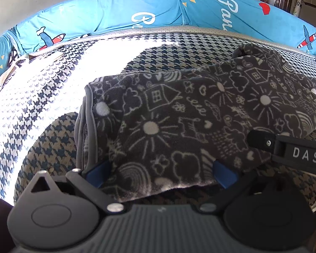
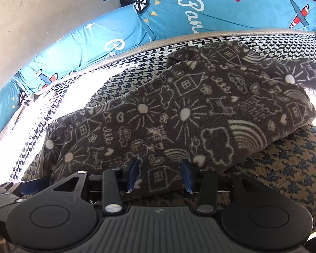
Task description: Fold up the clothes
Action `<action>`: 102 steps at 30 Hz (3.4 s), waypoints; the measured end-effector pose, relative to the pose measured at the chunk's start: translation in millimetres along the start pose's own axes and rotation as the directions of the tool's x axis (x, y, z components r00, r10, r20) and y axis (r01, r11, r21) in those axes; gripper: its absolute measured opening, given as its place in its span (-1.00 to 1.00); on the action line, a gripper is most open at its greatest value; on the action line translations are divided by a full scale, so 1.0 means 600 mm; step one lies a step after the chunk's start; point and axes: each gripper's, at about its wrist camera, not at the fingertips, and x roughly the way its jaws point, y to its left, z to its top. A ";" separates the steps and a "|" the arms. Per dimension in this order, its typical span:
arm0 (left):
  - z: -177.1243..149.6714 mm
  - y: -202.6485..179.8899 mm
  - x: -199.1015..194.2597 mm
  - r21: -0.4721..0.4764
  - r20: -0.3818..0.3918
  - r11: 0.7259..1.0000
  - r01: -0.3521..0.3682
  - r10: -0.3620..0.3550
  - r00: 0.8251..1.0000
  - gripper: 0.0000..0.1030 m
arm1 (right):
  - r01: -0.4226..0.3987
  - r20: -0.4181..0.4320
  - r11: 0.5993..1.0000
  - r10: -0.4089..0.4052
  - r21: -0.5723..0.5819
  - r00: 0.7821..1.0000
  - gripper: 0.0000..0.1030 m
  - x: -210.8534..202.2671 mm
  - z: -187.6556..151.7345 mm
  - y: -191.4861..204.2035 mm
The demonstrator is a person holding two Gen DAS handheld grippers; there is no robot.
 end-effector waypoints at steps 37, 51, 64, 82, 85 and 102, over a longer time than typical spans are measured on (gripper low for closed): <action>-0.008 -0.023 -0.018 0.034 -0.020 0.997 -0.065 0.066 0.998 1.00 | 0.066 -0.072 0.998 -0.067 -0.018 0.995 -0.05 -0.030 0.009 0.007; -0.001 -0.026 -0.016 0.028 -0.050 0.997 -0.070 0.071 0.996 1.00 | 0.042 -0.124 0.999 -0.041 0.006 0.991 -0.05 -0.039 0.013 0.005; 0.005 -0.029 -0.011 0.025 -0.065 0.997 -0.074 0.076 0.995 1.00 | 0.054 -0.189 0.998 -0.051 0.012 0.981 -0.04 -0.037 0.011 0.003; 0.007 -0.032 -0.008 0.033 -0.071 0.996 -0.084 0.086 0.994 1.00 | 0.074 -0.195 0.997 -0.072 0.001 0.978 -0.04 -0.040 0.012 0.003; 0.007 -0.033 -0.008 0.032 -0.071 0.996 -0.085 0.087 0.994 1.00 | 0.072 -0.196 0.997 -0.070 0.006 0.978 -0.04 -0.041 0.012 0.002; 0.007 -0.035 -0.007 0.034 -0.073 0.995 -0.092 0.094 0.993 1.00 | 0.075 -0.175 0.997 -0.077 -0.013 0.982 -0.04 -0.048 0.014 0.006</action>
